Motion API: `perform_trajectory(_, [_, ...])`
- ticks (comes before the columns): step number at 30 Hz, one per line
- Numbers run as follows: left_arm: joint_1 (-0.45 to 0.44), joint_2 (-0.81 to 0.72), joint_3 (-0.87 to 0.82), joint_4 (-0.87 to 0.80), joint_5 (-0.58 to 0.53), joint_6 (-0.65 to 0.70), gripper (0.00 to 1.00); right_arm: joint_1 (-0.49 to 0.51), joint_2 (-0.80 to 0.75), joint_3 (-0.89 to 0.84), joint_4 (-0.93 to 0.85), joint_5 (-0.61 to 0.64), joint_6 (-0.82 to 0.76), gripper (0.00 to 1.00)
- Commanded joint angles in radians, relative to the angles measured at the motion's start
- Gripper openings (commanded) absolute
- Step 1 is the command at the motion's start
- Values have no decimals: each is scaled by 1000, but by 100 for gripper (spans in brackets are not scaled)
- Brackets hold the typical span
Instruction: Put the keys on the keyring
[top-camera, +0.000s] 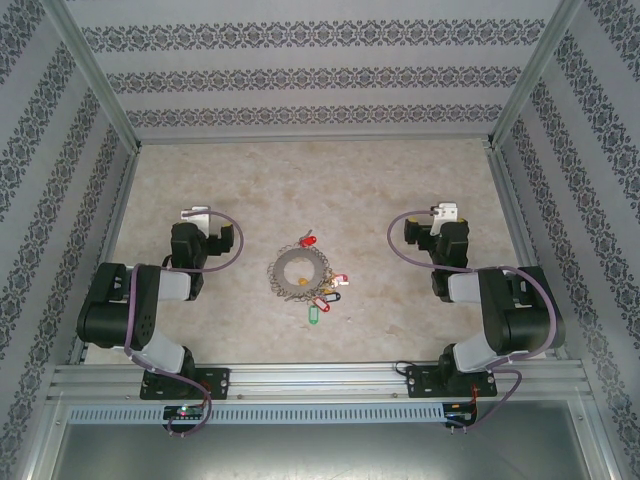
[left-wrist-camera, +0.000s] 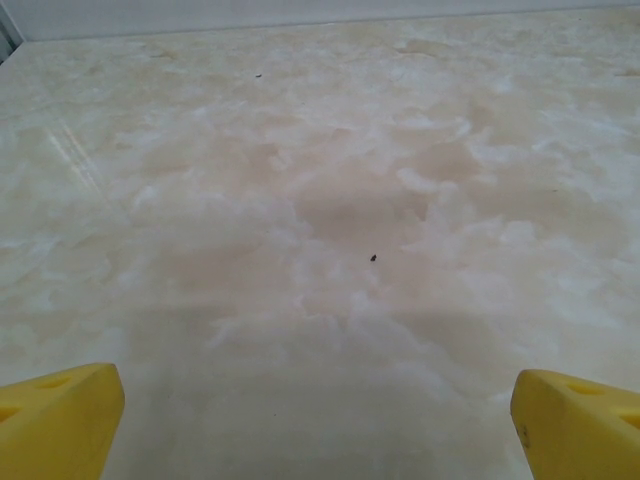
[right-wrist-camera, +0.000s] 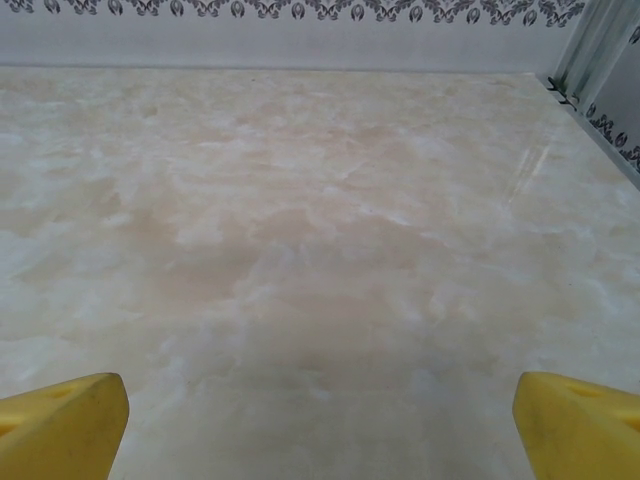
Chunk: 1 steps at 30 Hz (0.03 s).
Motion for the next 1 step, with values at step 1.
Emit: perform_trajectory(1, [6, 0, 11, 8, -7, -20, 100, 4, -6, 16, 20, -22, -4, 98])
